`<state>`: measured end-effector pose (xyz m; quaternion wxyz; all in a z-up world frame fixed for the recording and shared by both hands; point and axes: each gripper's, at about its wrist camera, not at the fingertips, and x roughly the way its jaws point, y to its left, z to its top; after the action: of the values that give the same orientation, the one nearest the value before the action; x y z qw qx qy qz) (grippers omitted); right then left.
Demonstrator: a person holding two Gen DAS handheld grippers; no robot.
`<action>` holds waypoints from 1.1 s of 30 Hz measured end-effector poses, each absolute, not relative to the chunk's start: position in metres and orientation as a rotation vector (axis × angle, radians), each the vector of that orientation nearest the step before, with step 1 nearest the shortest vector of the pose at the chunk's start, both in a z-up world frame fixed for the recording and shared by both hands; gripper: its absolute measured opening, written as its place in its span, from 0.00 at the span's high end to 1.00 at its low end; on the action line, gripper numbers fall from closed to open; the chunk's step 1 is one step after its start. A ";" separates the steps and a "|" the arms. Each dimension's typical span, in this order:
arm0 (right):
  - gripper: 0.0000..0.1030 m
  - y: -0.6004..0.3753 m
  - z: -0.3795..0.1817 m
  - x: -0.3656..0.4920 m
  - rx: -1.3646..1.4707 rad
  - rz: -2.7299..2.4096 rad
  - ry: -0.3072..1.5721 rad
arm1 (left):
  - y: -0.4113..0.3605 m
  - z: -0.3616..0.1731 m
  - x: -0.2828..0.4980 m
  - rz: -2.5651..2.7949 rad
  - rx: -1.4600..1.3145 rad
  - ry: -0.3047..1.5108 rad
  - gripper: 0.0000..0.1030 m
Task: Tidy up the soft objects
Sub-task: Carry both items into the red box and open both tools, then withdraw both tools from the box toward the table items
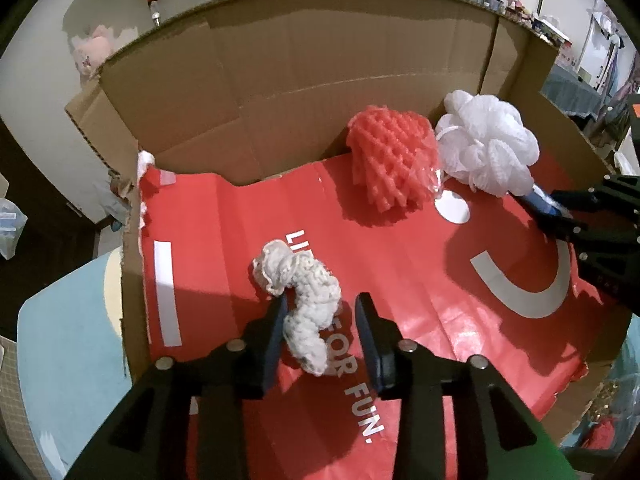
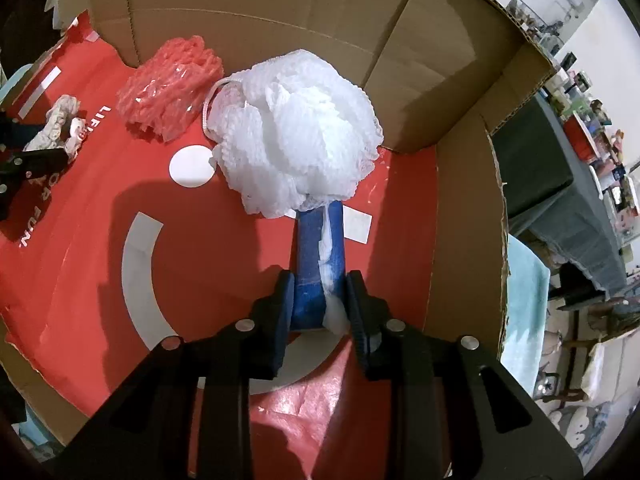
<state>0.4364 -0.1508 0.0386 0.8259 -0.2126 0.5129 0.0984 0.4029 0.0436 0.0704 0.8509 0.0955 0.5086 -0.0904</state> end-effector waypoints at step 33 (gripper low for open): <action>0.11 -0.167 0.215 0.201 -0.216 0.325 0.607 | 0.043 0.226 0.140 -0.229 0.034 0.497 0.00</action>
<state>0.2006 -0.1667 0.2150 0.9356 -0.1058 0.2970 0.1591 0.1404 0.0434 0.2261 0.9626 0.0168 0.2456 -0.1130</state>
